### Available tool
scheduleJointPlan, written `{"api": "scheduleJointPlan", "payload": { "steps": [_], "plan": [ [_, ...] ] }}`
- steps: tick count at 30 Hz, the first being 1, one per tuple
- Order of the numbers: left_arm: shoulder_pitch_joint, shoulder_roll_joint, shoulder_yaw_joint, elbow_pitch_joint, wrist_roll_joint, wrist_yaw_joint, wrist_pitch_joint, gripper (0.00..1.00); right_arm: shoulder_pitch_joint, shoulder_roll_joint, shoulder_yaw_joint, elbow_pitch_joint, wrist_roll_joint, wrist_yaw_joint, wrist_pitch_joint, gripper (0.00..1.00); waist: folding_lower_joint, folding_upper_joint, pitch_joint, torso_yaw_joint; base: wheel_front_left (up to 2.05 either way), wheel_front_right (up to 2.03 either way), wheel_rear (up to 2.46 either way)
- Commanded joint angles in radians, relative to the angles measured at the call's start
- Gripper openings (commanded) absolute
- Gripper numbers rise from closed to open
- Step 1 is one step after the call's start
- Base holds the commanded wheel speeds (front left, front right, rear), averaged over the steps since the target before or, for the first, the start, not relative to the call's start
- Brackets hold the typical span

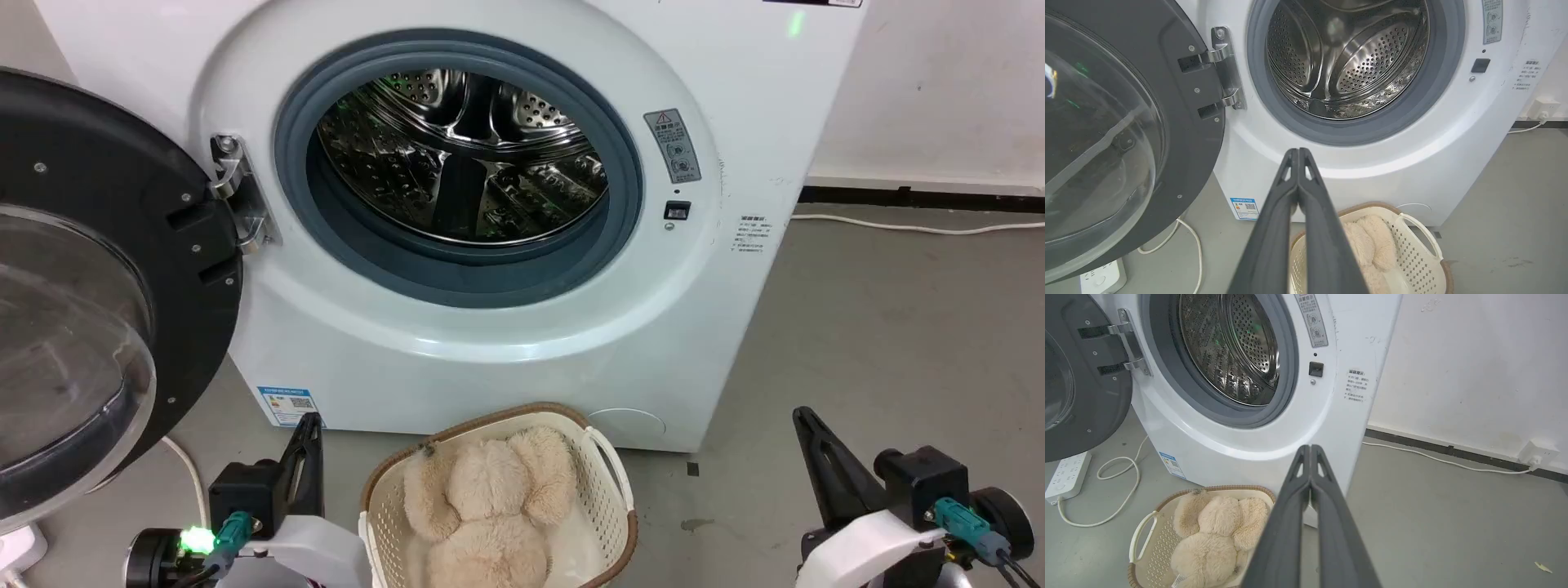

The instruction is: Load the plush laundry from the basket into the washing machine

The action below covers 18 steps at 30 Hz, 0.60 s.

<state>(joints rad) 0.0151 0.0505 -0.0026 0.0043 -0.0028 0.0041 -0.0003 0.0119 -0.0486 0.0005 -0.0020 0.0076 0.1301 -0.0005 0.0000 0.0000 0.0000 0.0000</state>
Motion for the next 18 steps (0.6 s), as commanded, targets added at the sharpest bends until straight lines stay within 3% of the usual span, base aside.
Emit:
{"api": "scheduleJointPlan", "payload": {
  "steps": [1,18],
  "plan": [
    [-0.015,0.0,0.003,-0.004,0.003,-0.004,0.0,0.0,-0.012,-0.002,0.0,0.002,-0.008,0.001,0.0,0.0,0.0,0.0,0.0,0.0,0.0,0.0,0.0],
    [-0.015,0.0,0.003,-0.004,0.003,-0.004,0.0,0.0,-0.012,-0.002,0.0,0.002,-0.008,0.001,0.0,0.0,0.0,0.0,0.0,0.0,0.0,0.0,0.0]
  ]
}}
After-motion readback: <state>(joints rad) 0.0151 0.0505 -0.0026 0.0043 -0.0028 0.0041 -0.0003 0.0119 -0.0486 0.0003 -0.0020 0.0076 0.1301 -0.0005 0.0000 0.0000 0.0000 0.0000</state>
